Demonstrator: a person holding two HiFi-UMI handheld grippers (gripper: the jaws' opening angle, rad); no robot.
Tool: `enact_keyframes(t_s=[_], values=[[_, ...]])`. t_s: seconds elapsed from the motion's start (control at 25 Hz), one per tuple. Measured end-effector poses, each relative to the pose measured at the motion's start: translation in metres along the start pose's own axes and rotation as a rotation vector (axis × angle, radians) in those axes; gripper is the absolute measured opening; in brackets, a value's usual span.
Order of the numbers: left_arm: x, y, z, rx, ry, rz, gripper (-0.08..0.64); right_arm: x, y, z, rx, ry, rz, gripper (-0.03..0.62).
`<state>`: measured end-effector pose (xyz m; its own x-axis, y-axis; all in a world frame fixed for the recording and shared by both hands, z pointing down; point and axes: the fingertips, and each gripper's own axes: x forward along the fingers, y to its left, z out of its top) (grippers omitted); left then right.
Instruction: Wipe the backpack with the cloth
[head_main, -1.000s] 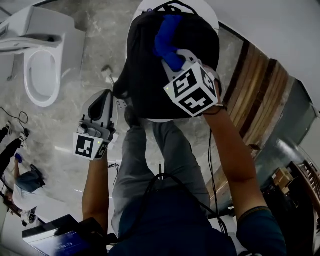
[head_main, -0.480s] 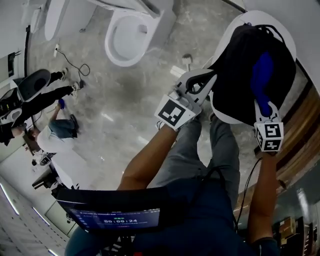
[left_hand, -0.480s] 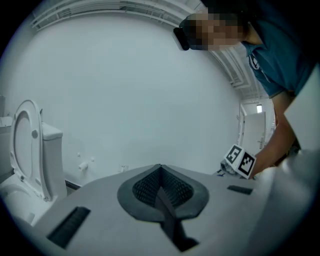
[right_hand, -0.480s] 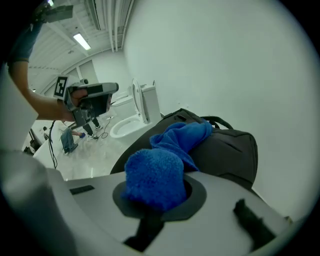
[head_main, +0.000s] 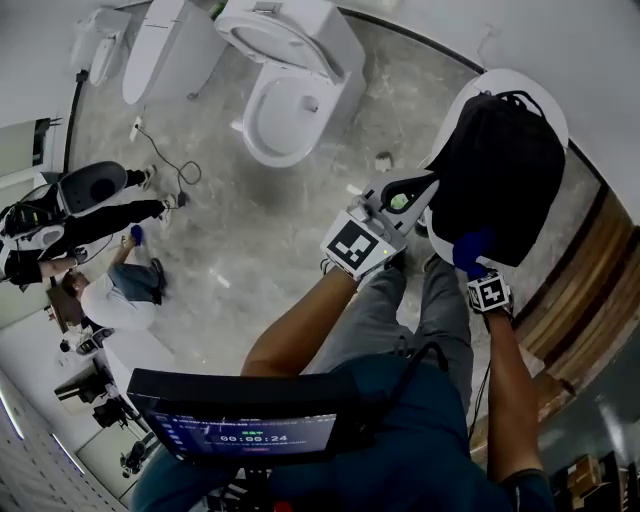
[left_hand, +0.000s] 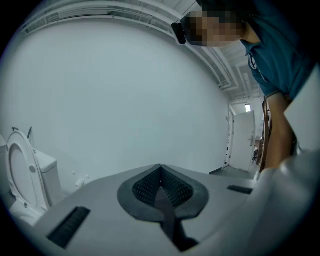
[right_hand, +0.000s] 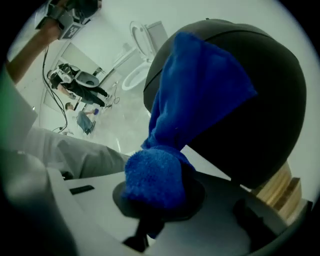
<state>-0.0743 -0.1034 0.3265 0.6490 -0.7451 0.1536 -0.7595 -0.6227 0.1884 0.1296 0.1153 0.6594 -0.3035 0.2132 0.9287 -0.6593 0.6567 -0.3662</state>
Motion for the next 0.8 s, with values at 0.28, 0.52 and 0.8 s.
enact_keyframes(t_s=[0.28,0.52,0.8], values=[[-0.036,-0.002,0.033,0.017,0.015,0.000,0.003,-0.078,0.014,0.039,0.048,-0.296,-0.039,0.018],[-0.060,-0.004,0.090,0.033,-0.038,-0.019,0.003,-0.197,0.030,0.096,0.068,-0.556,-0.146,0.018],[-0.075,0.011,0.111,0.019,-0.043,-0.056,0.003,-0.299,0.046,0.162,0.005,-0.825,-0.223,0.018]])
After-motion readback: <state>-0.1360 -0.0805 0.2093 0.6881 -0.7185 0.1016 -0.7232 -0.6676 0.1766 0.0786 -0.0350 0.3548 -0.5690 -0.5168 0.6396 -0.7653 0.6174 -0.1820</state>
